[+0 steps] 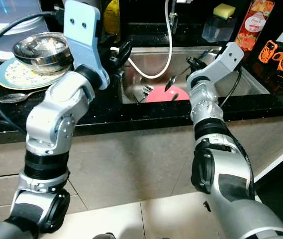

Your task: Kitchen organization

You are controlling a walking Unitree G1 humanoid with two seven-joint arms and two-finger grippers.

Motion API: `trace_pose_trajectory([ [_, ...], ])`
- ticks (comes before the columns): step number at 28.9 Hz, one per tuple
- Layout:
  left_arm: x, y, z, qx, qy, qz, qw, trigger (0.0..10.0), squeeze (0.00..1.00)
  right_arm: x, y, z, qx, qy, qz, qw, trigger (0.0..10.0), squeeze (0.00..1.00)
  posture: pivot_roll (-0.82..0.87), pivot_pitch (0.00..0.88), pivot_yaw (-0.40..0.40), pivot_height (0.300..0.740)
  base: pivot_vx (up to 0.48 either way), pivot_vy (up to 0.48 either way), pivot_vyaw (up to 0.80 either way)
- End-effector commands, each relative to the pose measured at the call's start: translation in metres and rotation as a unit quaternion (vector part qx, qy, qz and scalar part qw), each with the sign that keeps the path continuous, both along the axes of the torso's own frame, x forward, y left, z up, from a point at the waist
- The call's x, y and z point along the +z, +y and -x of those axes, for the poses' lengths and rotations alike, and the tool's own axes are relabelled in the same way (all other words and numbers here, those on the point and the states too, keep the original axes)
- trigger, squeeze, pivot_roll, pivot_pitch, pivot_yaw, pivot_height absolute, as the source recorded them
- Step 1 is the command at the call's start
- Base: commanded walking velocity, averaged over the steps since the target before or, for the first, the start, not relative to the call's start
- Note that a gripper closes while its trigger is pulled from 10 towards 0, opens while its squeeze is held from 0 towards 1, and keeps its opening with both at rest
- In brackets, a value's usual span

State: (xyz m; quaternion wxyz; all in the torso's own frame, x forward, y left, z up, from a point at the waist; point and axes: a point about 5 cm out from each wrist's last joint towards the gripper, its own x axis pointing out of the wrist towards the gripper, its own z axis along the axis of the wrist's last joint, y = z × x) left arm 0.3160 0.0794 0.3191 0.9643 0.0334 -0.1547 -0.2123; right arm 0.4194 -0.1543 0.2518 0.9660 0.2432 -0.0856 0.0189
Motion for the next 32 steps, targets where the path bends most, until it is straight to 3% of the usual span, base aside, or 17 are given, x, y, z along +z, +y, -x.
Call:
trace_pose_trajectory([
  [1, -0.004, -0.003, -0.001, -0.002, 0.010, -0.004, 1.000, 10.0, 0.00, -0.006, 0.015, 0.001, 0.019, -0.002, 0.086, 0.996, 10.0, 0.00, 0.21, 0.015, -0.060, 0.740, 0.000, 0.000, 0.00],
  [2, -0.004, -0.003, -0.001, -0.002, 0.010, -0.004, 1.000, 10.0, 0.00, -0.006, 0.015, 0.001, 0.019, -0.002, 0.086, 0.996, 10.0, 0.00, 0.21, 0.015, -0.060, 0.740, 0.000, 0.000, 0.00],
  [4, -0.004, -0.003, -0.002, -0.001, 0.012, -0.005, 1.000, 10.0, 0.00, -0.027, 0.039, 0.003, 0.055, 0.035, 0.206, 0.976, 10.0, 0.00, 0.21, 0.019, -0.059, 0.740, 0.000, 0.000, 0.00],
  [8, -0.005, -0.002, -0.002, 0.000, 0.013, -0.005, 1.000, 10.0, 0.00, -0.041, 0.048, 0.004, 0.068, 0.066, 0.239, 0.966, 10.0, 0.00, 0.21, 0.021, -0.060, 0.740, 0.000, 0.000, 0.00],
  [11, -0.005, -0.001, -0.002, 0.005, 0.015, -0.004, 1.000, 10.0, 0.00, -0.053, 0.048, 0.006, 0.064, 0.098, 0.229, 0.966, 10.0, 0.00, 0.22, 0.023, -0.067, 0.740, 0.000, 0.000, 0.00],
  [12, -0.006, 0.000, -0.002, 0.007, 0.016, -0.004, 1.000, 10.0, 0.00, -0.055, 0.047, 0.006, 0.064, 0.104, 0.225, 0.967, 10.0, 0.46, 0.22, 0.023, -0.067, 0.740, 0.000, 0.000, 0.00],
  [14, -0.006, 0.001, -0.002, 0.010, 0.018, -0.004, 1.000, 10.0, 0.00, -0.057, 0.047, 0.006, 0.064, 0.109, 0.225, 0.966, 10.0, 0.46, 0.22, 0.023, -0.067, 0.740, 0.000, 0.000, 0.00],
  [15, -0.007, 0.001, -0.002, 0.011, 0.018, -0.004, 1.000, 10.0, 0.00, -0.058, 0.045, 0.006, 0.062, 0.111, 0.224, 0.966, 10.0, 1.00, 0.22, 0.024, -0.072, 0.740, 0.000, 0.000, 0.00],
  [17, -0.007, 0.001, -0.002, 0.012, 0.018, -0.003, 1.000, 10.0, 0.00, -0.053, 0.042, 0.005, 0.053, 0.101, 0.208, 0.971, 10.0, 1.00, 0.22, 0.025, -0.073, 0.740, 0.000, 0.000, 0.00],
  [18, -0.007, 0.001, -0.002, 0.013, 0.019, -0.003, 1.000, 10.0, 0.00, -0.039, 0.037, 0.003, 0.036, 0.062, 0.178, 0.981, 10.0, 1.00, 0.22, 0.025, -0.073, 0.740, 0.000, 0.000, 0.00],
  [21, -0.007, 0.001, -0.002, 0.013, 0.019, -0.003, 1.000, 10.0, 0.00, -0.031, 0.035, 0.003, 0.030, 0.039, 0.165, 0.985, 10.0, 1.00, 0.22, 0.025, -0.073, 0.740, 0.000, 0.000, 0.00],
  [22, -0.007, 0.001, -0.002, 0.013, 0.019, -0.003, 1.000, 10.0, 0.00, -0.019, 0.033, 0.003, 0.026, 0.006, 0.141, 0.990, 10.0, 0.22, 0.22, 0.025, -0.073, 0.740, 0.000, 0.000, 0.00],
  [23, -0.007, 0.001, -0.002, 0.013, 0.019, -0.003, 1.000, 10.0, 0.00, -0.019, 0.033, 0.003, 0.026, 0.006, 0.141, 0.990, 10.0, 0.22, 0.22, 0.025, -0.073, 0.740, 0.000, 0.000, 0.00],
  [24, -0.007, 0.002, -0.002, 0.014, 0.019, -0.003, 1.000, 10.0, 0.00, -0.006, 0.027, 0.003, 0.018, -0.026, 0.117, 0.993, 10.0, 0.00, 0.22, 0.025, -0.073, 0.740, 0.000, 0.000, 0.00],
  [27, -0.006, 0.003, -0.002, 0.016, 0.018, -0.002, 1.000, 10.0, 0.00, 0.035, 0.009, 0.010, 0.007, -0.119, 0.055, 0.991, 10.0, 0.00, 0.21, 0.025, -0.069, 0.740, 0.000, 0.000, 0.00],
  [31, -0.006, 0.003, -0.002, 0.017, 0.017, -0.002, 1.000, 10.0, 0.00, 0.042, 0.006, 0.012, 0.010, -0.137, 0.045, 0.989, 10.0, 0.00, 0.21, 0.025, -0.069, 0.740, 0.000, 0.000, 0.00],
  [32, -0.006, 0.005, -0.003, 0.023, 0.016, -0.003, 1.000, 10.0, 0.00, 0.054, 0.004, 0.019, 0.032, -0.167, 0.024, 0.985, 10.0, 0.00, 0.21, 0.025, -0.063, 0.740, 0.000, 0.000, 0.00],
])
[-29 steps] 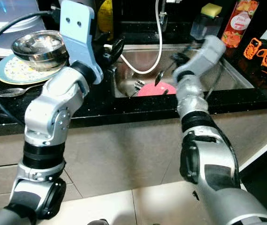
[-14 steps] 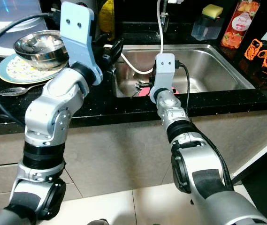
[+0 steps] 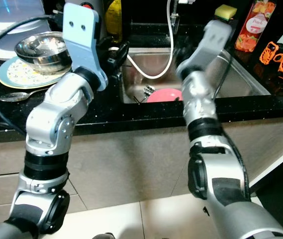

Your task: Kitchen organization

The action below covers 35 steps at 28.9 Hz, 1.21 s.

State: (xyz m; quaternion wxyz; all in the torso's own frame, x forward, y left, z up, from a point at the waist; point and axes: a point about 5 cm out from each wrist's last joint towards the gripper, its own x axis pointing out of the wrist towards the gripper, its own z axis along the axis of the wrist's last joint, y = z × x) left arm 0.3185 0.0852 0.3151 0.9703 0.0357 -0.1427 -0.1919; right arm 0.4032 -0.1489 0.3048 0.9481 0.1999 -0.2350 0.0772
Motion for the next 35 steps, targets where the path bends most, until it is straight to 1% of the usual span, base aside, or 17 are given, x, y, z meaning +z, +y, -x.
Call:
trace_pose_trajectory([
  [1, -0.002, 0.000, -0.001, 0.001, 0.005, -0.001, 1.000, 10.0, 0.00, 0.001, -0.001, 0.003, 0.018, -0.005, -0.013, 1.000, 10.0, 0.00, 0.21, 0.025, -0.063, 0.740, 0.000, 0.000, 0.00],
  [3, -0.002, 0.006, -0.004, 0.015, 0.006, -0.004, 1.000, 10.0, 0.00, 0.017, -0.001, 0.021, 0.086, -0.056, -0.031, 0.994, 10.0, 0.00, 0.20, 0.023, -0.053, 0.740, 0.000, 0.000, 0.00],
  [4, -0.002, 0.006, -0.004, 0.015, 0.006, -0.004, 1.000, 10.0, 0.00, 0.017, -0.001, 0.021, 0.086, -0.056, -0.031, 0.994, 10.0, 0.00, 0.20, 0.023, -0.053, 0.740, 0.000, 0.000, 0.00],
  [5, -0.004, 0.012, -0.006, 0.028, 0.007, -0.007, 1.000, 10.0, 0.00, 0.016, 0.003, 0.035, 0.132, -0.076, -0.024, 0.988, 10.0, 0.00, 0.19, 0.023, -0.051, 0.740, 0.000, 0.000, 0.00],
  [11, -0.009, 0.029, -0.009, 0.069, 0.017, -0.002, 0.997, 10.0, 0.00, -0.001, 0.014, 0.050, 0.177, -0.066, 0.017, 0.982, 10.0, 0.00, 0.19, 0.025, -0.048, 0.740, 0.000, 0.000, 0.00],
  [12, -0.016, 0.050, -0.011, 0.134, 0.035, 0.011, 0.990, 10.0, 0.00, -0.012, 0.014, 0.052, 0.175, -0.041, 0.029, 0.983, 10.0, 0.00, 0.20, 0.026, -0.050, 0.740, 0.000, 0.000, 0.00],
  [17, -0.038, 0.091, -0.014, 0.266, 0.083, 0.003, 0.960, 10.0, 0.00, -0.027, 0.006, 0.049, 0.154, 0.003, 0.034, 0.987, 10.0, 0.00, 0.21, 0.029, -0.053, 0.740, 0.000, 0.000, 0.00],
  [19, -0.051, 0.108, -0.013, 0.320, 0.115, 0.005, 0.940, 10.0, 0.00, -0.032, 0.001, 0.047, 0.141, 0.022, 0.034, 0.989, 10.0, 0.00, 0.21, 0.030, -0.054, 0.740, 0.000, 0.000, 0.00],
  [20, -0.060, 0.121, -0.010, 0.362, 0.139, 0.020, 0.922, 10.0, 0.00, -0.035, -0.001, 0.045, 0.130, 0.031, 0.038, 0.990, 10.0, 0.00, 0.22, 0.033, -0.055, 0.740, 0.000, 0.000, 0.00],
  [21, -0.060, 0.121, -0.010, 0.362, 0.139, 0.020, 0.922, 10.0, 0.00, -0.035, -0.001, 0.045, 0.130, 0.031, 0.038, 0.990, 10.0, 0.00, 0.22, 0.033, -0.055, 0.740, 0.000, 0.000, 0.00],
  [23, -0.075, 0.142, -0.002, 0.429, 0.176, 0.036, 0.885, 10.0, 0.00, -0.039, -0.005, 0.042, 0.114, 0.045, 0.046, 0.991, 10.0, 0.00, 0.22, 0.035, -0.056, 0.740, 0.000, 0.000, 0.00],
  [24, -0.075, 0.142, -0.002, 0.429, 0.176, 0.036, 0.885, 10.0, 0.00, -0.039, -0.005, 0.042, 0.114, 0.045, 0.046, 0.991, 10.0, 0.00, 0.22, 0.035, -0.056, 0.740, 0.000, 0.000, 0.00],
  [26, -0.083, 0.158, 0.007, 0.475, 0.189, 0.048, 0.858, 10.0, 0.00, -0.042, -0.006, 0.042, 0.108, 0.052, 0.048, 0.992, 10.0, 0.00, 0.23, 0.040, -0.061, 0.740, 0.000, 0.000, 0.00],
  [28, -0.086, 0.169, 0.014, 0.502, 0.191, 0.065, 0.841, 10.0, 0.00, -0.044, -0.006, 0.041, 0.107, 0.057, 0.047, 0.991, 10.0, 0.00, 0.24, 0.040, -0.062, 0.740, 0.000, 0.000, 0.00],
  [29, -0.086, 0.169, 0.014, 0.502, 0.191, 0.065, 0.841, 10.0, 0.00, -0.044, -0.006, 0.041, 0.107, 0.057, 0.047, 0.991, 10.0, 0.00, 0.24, 0.040, -0.062, 0.740, 0.000, 0.000, 0.00],
  [31, -0.090, 0.180, 0.020, 0.531, 0.195, 0.085, 0.820, 10.0, 0.00, -0.046, -0.006, 0.040, 0.107, 0.063, 0.047, 0.991, 10.0, 0.00, 0.24, 0.040, -0.062, 0.740, 0.000, 0.000, 0.00],
  [35, -0.094, 0.185, 0.022, 0.543, 0.200, 0.094, 0.810, 10.0, 0.00, -0.047, -0.006, 0.039, 0.106, 0.067, 0.047, 0.991, 10.0, 0.00, 0.24, 0.040, -0.062, 0.740, 0.000, 0.000, 0.00],
])
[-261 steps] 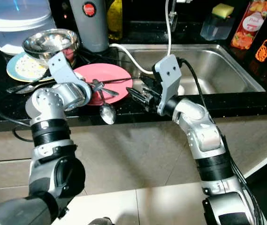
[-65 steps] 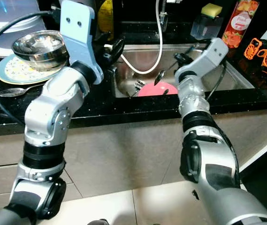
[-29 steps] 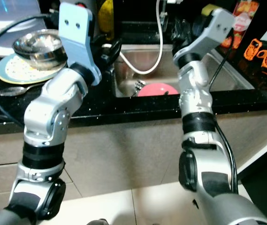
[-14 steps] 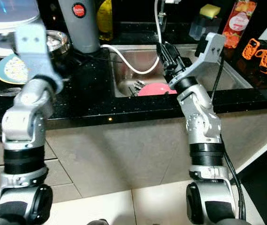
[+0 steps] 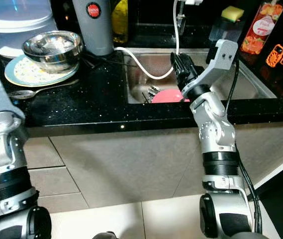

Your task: Kitchen organization

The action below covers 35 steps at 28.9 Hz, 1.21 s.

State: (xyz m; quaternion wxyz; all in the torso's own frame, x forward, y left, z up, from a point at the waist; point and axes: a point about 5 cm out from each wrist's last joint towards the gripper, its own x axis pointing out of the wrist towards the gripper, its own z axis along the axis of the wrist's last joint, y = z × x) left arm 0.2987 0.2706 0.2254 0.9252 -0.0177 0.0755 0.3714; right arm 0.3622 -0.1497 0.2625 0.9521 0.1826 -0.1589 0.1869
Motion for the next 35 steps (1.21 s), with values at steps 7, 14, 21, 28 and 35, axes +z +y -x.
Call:
trace_pose_trajectory([
  [7, -0.019, 0.001, -0.016, -0.036, -0.029, 0.118, 0.992, 10.0, 1.00, -0.003, -0.004, -0.003, -0.011, 0.016, 0.001, 1.000, 10.0, 0.00, 0.23, 0.033, -0.076, 0.740, 0.000, 0.000, 0.00],
  [14, -0.020, -0.012, -0.030, -0.084, -0.055, 0.166, 0.981, 10.0, 1.00, -0.002, -0.003, -0.003, -0.010, 0.014, -0.001, 1.000, 10.0, 0.00, 0.23, 0.036, -0.075, 0.740, 0.000, 0.000, 0.00],
  [21, -0.007, -0.027, -0.048, -0.120, -0.089, 0.167, 0.975, 10.0, 0.00, -0.003, -0.007, 0.001, -0.016, 0.013, -0.006, 1.000, 10.0, 0.00, 0.20, 0.048, -0.059, 0.740, 0.000, 0.000, 0.00],
  [28, -0.019, -0.005, -0.052, -0.073, -0.092, 0.175, 0.978, 9.1, 0.00, -0.003, -0.008, 0.001, -0.020, 0.013, -0.008, 1.000, 10.0, 0.00, 0.19, 0.045, -0.055, 0.740, 0.000, 0.000, 0.00],
  [35, -0.021, 0.010, -0.050, -0.049, -0.097, 0.159, 0.981, 0.0, 0.00, -0.003, -0.009, 0.001, -0.022, 0.014, -0.009, 1.000, 10.0, 0.00, 0.19, 0.041, -0.056, 0.740, 0.000, 0.000, 0.00],
])
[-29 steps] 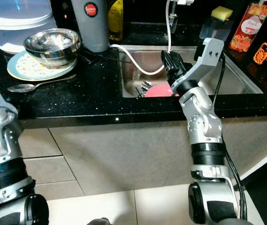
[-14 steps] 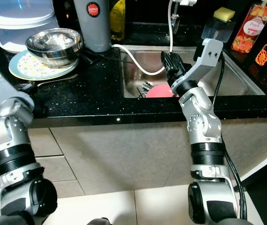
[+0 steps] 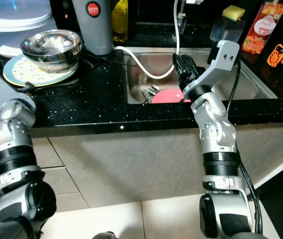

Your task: Kitchen organization

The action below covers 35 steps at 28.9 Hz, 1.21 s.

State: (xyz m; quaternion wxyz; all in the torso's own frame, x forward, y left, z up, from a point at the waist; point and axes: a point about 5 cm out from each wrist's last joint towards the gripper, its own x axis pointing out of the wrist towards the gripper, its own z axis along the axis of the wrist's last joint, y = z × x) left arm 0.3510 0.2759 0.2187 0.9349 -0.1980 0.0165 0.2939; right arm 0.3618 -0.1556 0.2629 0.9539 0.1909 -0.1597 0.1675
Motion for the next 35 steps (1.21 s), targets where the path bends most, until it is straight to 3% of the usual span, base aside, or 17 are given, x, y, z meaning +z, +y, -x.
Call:
trace_pose_trajectory([
  [1, -0.015, 0.006, 0.002, 0.009, 0.029, 0.005, 1.000, 0.0, 0.00, -0.003, -0.003, 0.000, -0.005, 0.010, 0.001, 1.000, 10.0, 0.00, 0.19, 0.041, -0.057, 0.740, 0.000, 0.000, 0.00],
  [12, -0.017, 0.005, -0.001, 0.003, 0.023, 0.000, 1.000, 0.0, 0.00, -0.002, -0.003, -0.001, -0.004, 0.009, -0.004, 1.000, 10.0, 0.00, 0.19, 0.036, -0.060, 0.740, 0.000, 0.000, 0.00],
  [13, -0.015, 0.001, -0.002, -0.011, 0.015, -0.003, 1.000, 5.2, 0.00, -0.002, -0.003, -0.001, -0.004, 0.008, -0.004, 1.000, 10.0, 0.00, 0.19, 0.035, -0.059, 0.740, 0.000, 0.000, 0.00],
  [14, -0.015, 0.001, -0.002, -0.011, 0.015, -0.003, 1.000, 5.2, 0.00, -0.002, -0.003, -0.001, -0.004, 0.008, -0.004, 1.000, 10.0, 0.00, 0.19, 0.035, -0.059, 0.740, 0.000, 0.000, 0.00],
  [15, -0.014, -0.008, -0.005, -0.049, 0.002, 0.003, 0.999, 10.0, 0.00, -0.002, -0.003, -0.001, -0.004, 0.008, -0.005, 1.000, 10.0, 0.00, 0.20, 0.033, -0.058, 0.740, 0.000, 0.000, 0.00],
  [16, -0.013, -0.019, -0.008, -0.094, -0.011, 0.014, 0.995, 10.0, 0.00, -0.002, -0.003, -0.002, -0.005, 0.008, -0.005, 1.000, 10.0, 0.00, 0.20, 0.033, -0.057, 0.740, 0.000, 0.000, 0.00],
  [17, -0.013, -0.019, -0.008, -0.094, -0.011, 0.014, 0.995, 10.0, 0.00, -0.002, -0.003, -0.002, -0.005, 0.008, -0.005, 1.000, 10.0, 0.00, 0.20, 0.033, -0.057, 0.740, 0.000, 0.000, 0.00],
  [19, -0.013, -0.040, -0.010, -0.162, -0.031, 0.034, 0.986, 10.0, 0.00, -0.001, -0.003, -0.002, -0.005, 0.007, -0.006, 1.000, 10.0, 0.00, 0.20, 0.033, -0.057, 0.740, 0.000, 0.000, 0.00],
  [23, -0.016, -0.049, -0.010, -0.181, -0.034, 0.053, 0.981, 10.0, 0.00, -0.001, -0.003, -0.002, -0.006, 0.007, -0.006, 1.000, 10.0, 0.00, 0.20, 0.033, -0.057, 0.740, 0.000, 0.000, 0.00],
  [27, -0.034, -0.060, -0.008, -0.184, -0.012, 0.084, 0.979, 10.0, 0.00, -0.001, -0.003, -0.002, -0.007, 0.007, -0.007, 1.000, 10.0, 0.00, 0.19, 0.036, -0.053, 0.740, 0.000, 0.000, 0.00],
  [33, -0.040, -0.069, -0.007, -0.201, -0.007, 0.100, 0.975, 10.0, 0.00, -0.001, -0.004, -0.002, -0.008, 0.007, -0.006, 1.000, 10.0, 0.00, 0.19, 0.036, -0.053, 0.740, 0.000, 0.000, 0.00],
  [35, -0.039, -0.089, -0.006, -0.254, -0.016, 0.115, 0.960, 10.0, 0.00, -0.001, -0.004, -0.002, -0.008, 0.006, -0.006, 1.000, 10.0, 0.00, 0.20, 0.032, -0.055, 0.740, 0.000, 0.000, 0.00],
])
